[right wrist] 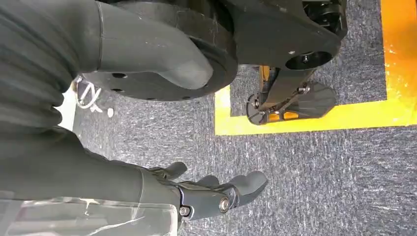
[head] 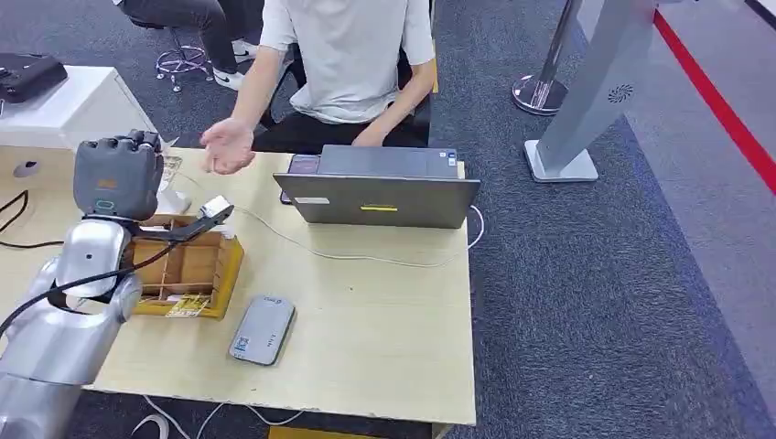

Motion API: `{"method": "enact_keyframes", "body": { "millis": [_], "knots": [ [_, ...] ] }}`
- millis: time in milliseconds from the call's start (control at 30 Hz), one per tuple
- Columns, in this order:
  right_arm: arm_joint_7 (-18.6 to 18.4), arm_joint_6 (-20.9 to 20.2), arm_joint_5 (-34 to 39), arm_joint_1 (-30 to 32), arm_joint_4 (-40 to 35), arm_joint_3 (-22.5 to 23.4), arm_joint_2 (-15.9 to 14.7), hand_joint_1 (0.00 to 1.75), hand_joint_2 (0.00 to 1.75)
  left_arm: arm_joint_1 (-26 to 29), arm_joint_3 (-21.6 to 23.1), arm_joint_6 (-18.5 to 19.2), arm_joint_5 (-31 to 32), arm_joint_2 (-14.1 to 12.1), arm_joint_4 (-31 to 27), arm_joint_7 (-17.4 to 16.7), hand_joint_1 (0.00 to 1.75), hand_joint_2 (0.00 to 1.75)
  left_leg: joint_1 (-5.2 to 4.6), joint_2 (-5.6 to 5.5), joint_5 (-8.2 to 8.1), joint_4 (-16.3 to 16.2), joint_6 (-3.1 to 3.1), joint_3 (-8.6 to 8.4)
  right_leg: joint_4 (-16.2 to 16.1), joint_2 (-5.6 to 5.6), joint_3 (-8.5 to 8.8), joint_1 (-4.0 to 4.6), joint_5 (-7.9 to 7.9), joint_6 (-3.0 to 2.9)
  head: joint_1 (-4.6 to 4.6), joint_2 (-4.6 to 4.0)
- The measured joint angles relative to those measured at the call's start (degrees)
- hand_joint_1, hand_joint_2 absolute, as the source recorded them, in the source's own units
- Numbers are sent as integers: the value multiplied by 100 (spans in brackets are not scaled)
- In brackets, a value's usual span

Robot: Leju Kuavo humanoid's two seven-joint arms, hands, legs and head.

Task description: Pass the card to the sensor for recognition and then transmit it.

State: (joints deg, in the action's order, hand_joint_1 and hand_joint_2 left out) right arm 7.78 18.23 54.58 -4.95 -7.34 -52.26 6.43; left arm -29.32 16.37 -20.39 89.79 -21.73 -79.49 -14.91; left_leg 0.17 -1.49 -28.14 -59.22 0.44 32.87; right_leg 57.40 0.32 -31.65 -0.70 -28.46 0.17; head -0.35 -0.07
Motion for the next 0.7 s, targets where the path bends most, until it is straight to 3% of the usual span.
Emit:
{"method": "enact_keyframes", "body": {
  "millis": [133,167,300,700],
  "knots": [
    [0,-2,11,0,0,-22,0,0,175,-111,-87,2,2,11,312,136,175,175,-1,6,-1,0,1,0,-1,4,-2,-2,0,0,0,0],
    [0,-4,15,0,0,-26,0,0,175,-111,-105,-2,2,17,347,177,0,175,-1,6,-1,0,1,0,-2,4,-3,-2,0,0,0,0],
    [15,-20,17,0,0,-61,0,0,175,-107,-166,-2,2,68,458,363,0,175,-3,5,-1,0,1,3,-3,3,-3,-1,0,0,0,0],
    [33,-59,57,3,0,-81,0,0,175,51,-422,-125,2,208,579,503,0,175,-3,8,-1,0,1,2,-2,5,-3,-1,0,0,0,0]
  ]
}}
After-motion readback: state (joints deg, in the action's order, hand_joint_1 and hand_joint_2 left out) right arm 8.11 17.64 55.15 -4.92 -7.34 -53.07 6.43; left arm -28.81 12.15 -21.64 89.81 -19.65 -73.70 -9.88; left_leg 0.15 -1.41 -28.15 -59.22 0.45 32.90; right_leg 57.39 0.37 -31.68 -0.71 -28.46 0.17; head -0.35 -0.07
